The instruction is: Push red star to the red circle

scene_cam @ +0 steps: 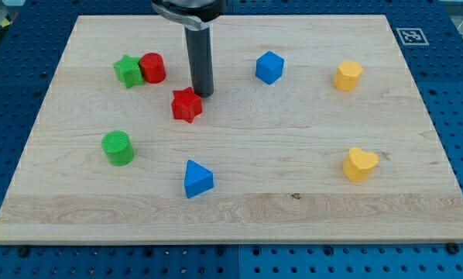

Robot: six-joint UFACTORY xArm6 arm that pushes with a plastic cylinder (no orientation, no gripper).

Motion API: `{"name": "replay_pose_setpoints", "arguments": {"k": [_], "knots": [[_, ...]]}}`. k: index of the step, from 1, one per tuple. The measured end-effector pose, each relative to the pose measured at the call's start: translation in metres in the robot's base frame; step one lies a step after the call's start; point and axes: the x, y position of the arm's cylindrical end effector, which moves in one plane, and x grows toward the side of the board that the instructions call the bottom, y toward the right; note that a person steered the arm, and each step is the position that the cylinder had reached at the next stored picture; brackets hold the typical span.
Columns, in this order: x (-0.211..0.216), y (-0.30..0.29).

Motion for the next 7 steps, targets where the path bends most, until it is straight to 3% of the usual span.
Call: {"name": "replay_pose_setpoints", "arguments": {"k": [3, 7], "knots": [[0.045, 0.027], [0.026, -0.02]]}}
